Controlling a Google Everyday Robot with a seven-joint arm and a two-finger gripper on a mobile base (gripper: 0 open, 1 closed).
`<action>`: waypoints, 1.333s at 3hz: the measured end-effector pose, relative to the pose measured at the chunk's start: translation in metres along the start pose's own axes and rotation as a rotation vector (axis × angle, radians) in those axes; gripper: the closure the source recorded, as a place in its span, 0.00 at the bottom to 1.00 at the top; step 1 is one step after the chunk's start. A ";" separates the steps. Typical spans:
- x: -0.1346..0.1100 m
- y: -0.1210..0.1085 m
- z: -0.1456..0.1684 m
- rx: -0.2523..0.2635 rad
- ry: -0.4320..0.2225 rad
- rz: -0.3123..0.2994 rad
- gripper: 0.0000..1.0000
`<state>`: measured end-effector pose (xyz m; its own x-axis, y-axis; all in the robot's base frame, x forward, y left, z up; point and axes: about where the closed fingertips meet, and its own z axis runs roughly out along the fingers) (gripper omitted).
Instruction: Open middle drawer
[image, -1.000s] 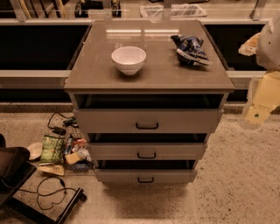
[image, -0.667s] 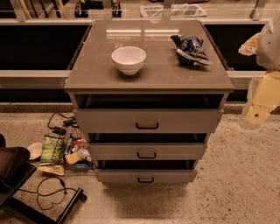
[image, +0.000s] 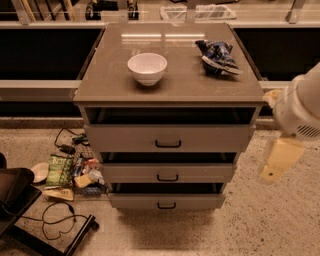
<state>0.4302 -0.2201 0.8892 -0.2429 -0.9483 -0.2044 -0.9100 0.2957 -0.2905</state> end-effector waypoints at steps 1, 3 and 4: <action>0.019 0.032 0.096 -0.009 0.034 -0.025 0.00; 0.019 0.051 0.216 -0.035 0.032 -0.066 0.00; 0.019 0.051 0.221 -0.040 0.031 -0.066 0.00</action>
Offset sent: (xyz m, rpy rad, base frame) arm 0.0295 0.0197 -0.2429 -0.0599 -0.0195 0.0649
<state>0.4531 -0.1973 0.6639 -0.1919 -0.9687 -0.1572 -0.9368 0.2286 -0.2650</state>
